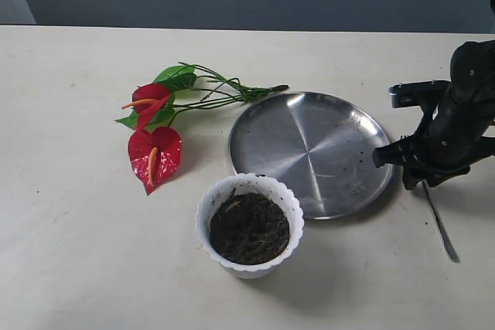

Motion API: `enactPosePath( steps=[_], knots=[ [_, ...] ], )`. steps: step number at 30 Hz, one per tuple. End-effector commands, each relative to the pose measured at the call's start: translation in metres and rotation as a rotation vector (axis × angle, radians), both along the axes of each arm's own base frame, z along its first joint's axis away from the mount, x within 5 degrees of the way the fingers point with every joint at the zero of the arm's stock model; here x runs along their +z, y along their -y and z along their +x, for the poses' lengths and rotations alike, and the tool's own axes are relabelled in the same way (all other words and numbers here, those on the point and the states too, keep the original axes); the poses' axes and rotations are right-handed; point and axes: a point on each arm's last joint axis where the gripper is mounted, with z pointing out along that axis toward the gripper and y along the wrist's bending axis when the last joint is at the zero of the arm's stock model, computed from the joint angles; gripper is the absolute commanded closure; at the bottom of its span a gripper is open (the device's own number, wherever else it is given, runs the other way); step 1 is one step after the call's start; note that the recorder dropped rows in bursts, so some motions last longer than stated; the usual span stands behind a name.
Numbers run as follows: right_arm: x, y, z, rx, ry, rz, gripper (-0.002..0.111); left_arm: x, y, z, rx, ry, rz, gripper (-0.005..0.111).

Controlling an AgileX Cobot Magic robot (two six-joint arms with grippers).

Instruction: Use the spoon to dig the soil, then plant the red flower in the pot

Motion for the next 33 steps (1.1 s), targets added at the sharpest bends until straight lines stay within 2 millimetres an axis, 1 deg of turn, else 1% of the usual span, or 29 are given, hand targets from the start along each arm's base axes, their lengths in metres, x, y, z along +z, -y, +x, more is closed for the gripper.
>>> enactPosePath(
  steps=[1, 18, 27, 33],
  knots=[
    [0.0002, 0.0049, 0.0026, 0.023, 0.025, -0.041, 0.072, 0.0013, 0.0002, -0.0002, -0.004, 0.007, -0.001, 0.106],
    [0.0005, 0.0038, 0.0054, 0.023, 0.056, -0.029, 0.072, 0.0013, 0.0002, -0.0002, -0.004, 0.007, -0.001, 0.106],
    [0.0, 0.0041, 0.0041, 0.021, 0.045, -0.032, 0.072, 0.0013, 0.0002, -0.0002, -0.004, 0.007, -0.001, 0.106],
    [-0.0001, 0.0045, 0.0032, 0.021, 0.035, -0.036, 0.079, 0.0013, 0.0002, -0.0002, -0.004, 0.007, -0.001, 0.106]
  ],
)
